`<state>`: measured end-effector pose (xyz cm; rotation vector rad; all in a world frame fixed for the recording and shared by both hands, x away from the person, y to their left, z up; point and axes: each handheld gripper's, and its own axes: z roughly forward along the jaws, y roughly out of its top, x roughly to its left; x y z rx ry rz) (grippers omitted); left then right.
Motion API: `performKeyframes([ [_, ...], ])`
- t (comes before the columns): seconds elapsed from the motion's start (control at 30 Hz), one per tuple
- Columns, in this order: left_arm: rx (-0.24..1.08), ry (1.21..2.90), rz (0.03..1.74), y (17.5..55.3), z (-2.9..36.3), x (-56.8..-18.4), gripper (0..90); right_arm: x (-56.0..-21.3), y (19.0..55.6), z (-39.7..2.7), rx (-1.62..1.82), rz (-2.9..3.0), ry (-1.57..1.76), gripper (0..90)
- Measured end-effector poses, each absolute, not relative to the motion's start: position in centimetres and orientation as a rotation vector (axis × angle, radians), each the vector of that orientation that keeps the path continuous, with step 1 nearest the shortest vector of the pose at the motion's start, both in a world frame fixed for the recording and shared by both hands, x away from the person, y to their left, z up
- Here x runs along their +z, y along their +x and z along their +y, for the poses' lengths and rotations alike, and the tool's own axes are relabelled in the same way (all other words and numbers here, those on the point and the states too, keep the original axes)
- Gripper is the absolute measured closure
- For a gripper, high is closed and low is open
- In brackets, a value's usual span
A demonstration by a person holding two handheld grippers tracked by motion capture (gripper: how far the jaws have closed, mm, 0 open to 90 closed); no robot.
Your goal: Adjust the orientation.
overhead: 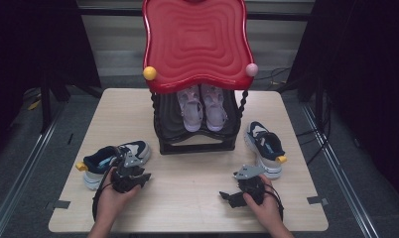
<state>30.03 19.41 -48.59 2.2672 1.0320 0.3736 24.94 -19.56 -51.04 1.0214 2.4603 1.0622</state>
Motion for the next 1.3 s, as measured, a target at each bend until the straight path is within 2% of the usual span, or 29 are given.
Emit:
performKeyframes([
  [0.03,0.371,2.266,1.045,30.2,19.5,-48.7,75.1,-51.0,24.9,-19.6,1.062,2.46,1.021,12.1],
  [0.2,0.446,2.264,1.066,30.6,19.5,-48.4,83.2,-51.0,24.9,-19.6,1.062,2.46,1.022,12.2],
  [0.53,0.532,2.231,1.148,32.1,18.9,-48.0,89.8,-51.0,24.9,-19.6,1.062,2.46,1.021,12.2],
  [0.83,0.574,2.189,1.236,33.6,18.9,-48.4,90.0,-51.0,24.9,-19.6,1.062,2.461,1.021,12.1],
  [1.1,0.552,2.168,1.26,34.4,19.1,-48.1,89.6,-51.0,24.9,-19.6,1.062,2.461,1.021,12.1],
  [1.23,0.519,2.195,1.205,33.5,19.0,-47.1,85.0,-51.0,24.9,-19.6,1.062,2.461,1.021,12.1],
  [1.3,0.501,2.214,1.172,33.0,18.9,-46.3,75.9,-51.0,24.9,-19.6,1.062,2.461,1.022,12.1],
])
